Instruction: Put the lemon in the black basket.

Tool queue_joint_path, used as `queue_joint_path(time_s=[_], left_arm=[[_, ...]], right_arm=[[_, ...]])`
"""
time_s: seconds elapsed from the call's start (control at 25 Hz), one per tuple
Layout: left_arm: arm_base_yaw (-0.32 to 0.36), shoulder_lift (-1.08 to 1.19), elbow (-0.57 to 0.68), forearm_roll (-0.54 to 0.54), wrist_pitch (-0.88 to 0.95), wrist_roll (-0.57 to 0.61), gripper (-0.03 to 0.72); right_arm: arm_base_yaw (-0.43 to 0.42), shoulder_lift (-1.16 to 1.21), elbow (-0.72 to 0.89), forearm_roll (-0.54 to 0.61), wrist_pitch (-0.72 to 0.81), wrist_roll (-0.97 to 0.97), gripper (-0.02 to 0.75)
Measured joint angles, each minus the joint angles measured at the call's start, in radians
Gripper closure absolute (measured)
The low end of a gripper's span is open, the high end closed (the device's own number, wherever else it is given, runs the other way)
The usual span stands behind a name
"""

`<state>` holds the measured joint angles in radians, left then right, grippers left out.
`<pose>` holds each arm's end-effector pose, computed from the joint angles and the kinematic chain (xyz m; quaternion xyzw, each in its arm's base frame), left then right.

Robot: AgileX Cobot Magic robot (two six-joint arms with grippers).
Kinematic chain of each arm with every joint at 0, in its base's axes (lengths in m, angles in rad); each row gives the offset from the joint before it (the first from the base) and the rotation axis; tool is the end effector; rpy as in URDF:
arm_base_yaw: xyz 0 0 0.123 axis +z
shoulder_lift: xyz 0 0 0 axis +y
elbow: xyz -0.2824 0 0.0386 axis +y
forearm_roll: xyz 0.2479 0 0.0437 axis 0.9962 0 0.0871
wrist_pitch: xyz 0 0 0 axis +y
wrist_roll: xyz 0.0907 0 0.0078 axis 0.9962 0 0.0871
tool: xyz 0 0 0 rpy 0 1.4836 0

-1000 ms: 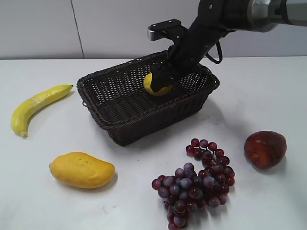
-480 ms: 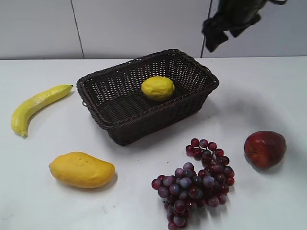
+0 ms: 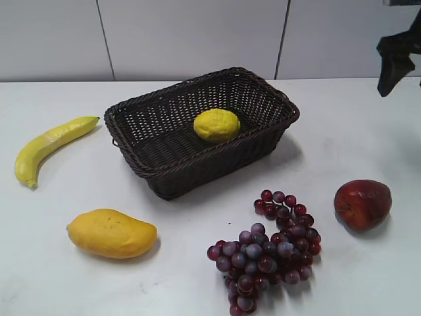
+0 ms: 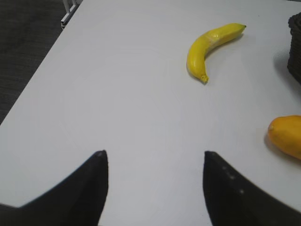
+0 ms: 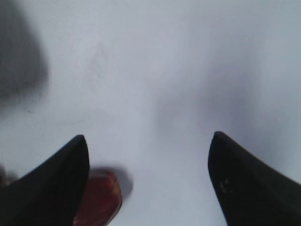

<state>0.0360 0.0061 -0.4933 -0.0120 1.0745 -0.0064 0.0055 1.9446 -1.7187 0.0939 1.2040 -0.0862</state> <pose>-0.0037 -0.0011 0.2742 -0.0180 0.8599 0.0016 0.5102 0.4109 0.0102 0.2705 -0.0338 0.9919 0.0408 0.1154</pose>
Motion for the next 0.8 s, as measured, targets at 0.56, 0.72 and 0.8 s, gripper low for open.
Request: queue_joint_path(time_s=[0.56,0.72,0.8], left_arm=[[0.0,0.0,0.0,0.0,0.0,0.0,0.216],[0.0,0.0,0.0,0.0,0.0,0.0,0.216],[0.0,0.0,0.0,0.0,0.0,0.0,0.216]], right_arm=[[-0.001,-0.608,0.704,0.024,-0.095,-0.028,0.146],[-0.001,-0.77,0.883,0.028,-0.172,-0.028,0.146],[-0.001,-0.853,0.972,0.033,-0.195,-0.028,0.146]])
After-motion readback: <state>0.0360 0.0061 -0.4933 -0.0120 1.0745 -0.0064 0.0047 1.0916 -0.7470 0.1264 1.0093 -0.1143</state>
